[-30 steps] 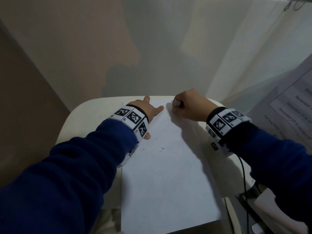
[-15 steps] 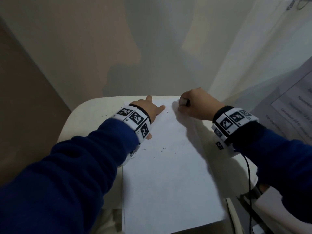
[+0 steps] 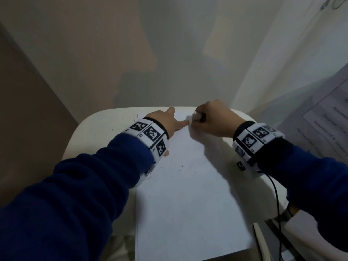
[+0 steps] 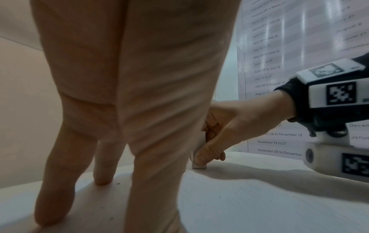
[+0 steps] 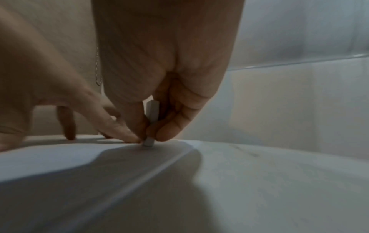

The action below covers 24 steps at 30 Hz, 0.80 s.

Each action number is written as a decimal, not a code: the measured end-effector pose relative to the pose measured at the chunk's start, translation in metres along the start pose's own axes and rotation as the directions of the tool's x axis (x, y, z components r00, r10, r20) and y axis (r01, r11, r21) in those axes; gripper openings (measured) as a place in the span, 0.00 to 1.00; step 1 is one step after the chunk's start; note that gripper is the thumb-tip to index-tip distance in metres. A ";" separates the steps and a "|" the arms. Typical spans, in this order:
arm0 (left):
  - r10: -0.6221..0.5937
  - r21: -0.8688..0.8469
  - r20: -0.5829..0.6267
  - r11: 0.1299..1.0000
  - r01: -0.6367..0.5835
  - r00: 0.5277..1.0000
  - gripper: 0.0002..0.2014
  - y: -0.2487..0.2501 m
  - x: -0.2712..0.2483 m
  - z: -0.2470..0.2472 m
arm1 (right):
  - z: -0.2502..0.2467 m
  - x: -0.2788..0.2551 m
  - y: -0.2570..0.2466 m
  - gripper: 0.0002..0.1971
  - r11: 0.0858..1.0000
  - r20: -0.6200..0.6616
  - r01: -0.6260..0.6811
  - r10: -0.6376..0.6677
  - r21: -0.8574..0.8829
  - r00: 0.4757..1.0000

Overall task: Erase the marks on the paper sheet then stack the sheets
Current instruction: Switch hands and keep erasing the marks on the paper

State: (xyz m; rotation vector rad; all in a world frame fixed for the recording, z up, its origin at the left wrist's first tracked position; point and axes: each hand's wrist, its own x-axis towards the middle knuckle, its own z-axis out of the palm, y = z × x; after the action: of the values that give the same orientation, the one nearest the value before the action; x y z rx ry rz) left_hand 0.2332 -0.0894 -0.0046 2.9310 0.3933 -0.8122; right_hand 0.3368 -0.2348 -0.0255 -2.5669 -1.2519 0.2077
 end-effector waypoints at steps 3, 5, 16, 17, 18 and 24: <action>0.051 0.051 0.058 0.997 -0.054 0.997 0.53 -0.006 0.007 0.008 | -0.002 0.002 0.002 0.07 0.999 0.005 0.003 -0.002 -0.034 1.000; 0.052 0.057 0.041 0.997 -0.054 0.998 0.51 -0.006 0.004 0.011 | -0.008 0.008 0.007 0.06 0.999 -0.021 -0.040 0.040 -0.025 0.999; 0.131 0.247 0.061 0.958 -0.143 0.989 0.59 -0.012 0.000 0.008 | -0.007 0.007 0.006 0.05 0.999 -0.026 -0.036 0.036 -0.025 0.999; 0.133 0.250 0.060 0.957 -0.144 0.989 0.59 -0.012 -0.001 0.009 | -0.005 0.005 0.000 0.06 0.999 -0.018 -0.014 0.014 -0.031 1.000; 0.143 0.250 0.049 0.957 -0.150 0.989 0.59 -0.012 -0.001 0.010 | -0.001 0.000 -0.007 0.07 0.999 -0.005 0.021 -0.021 -0.039 1.000; 0.127 0.193 -0.009 0.974 -0.123 0.992 0.56 -0.015 -0.002 0.013 | -0.005 0.002 0.003 0.12 1.000 -0.030 -0.030 0.030 -0.007 0.999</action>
State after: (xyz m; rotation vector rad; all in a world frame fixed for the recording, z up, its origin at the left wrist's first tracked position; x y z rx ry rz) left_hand 0.2213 -0.0776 -0.0144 3.1046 0.1357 -0.8463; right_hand 0.3414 -0.2357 -0.0212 -2.5869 -1.2062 0.1712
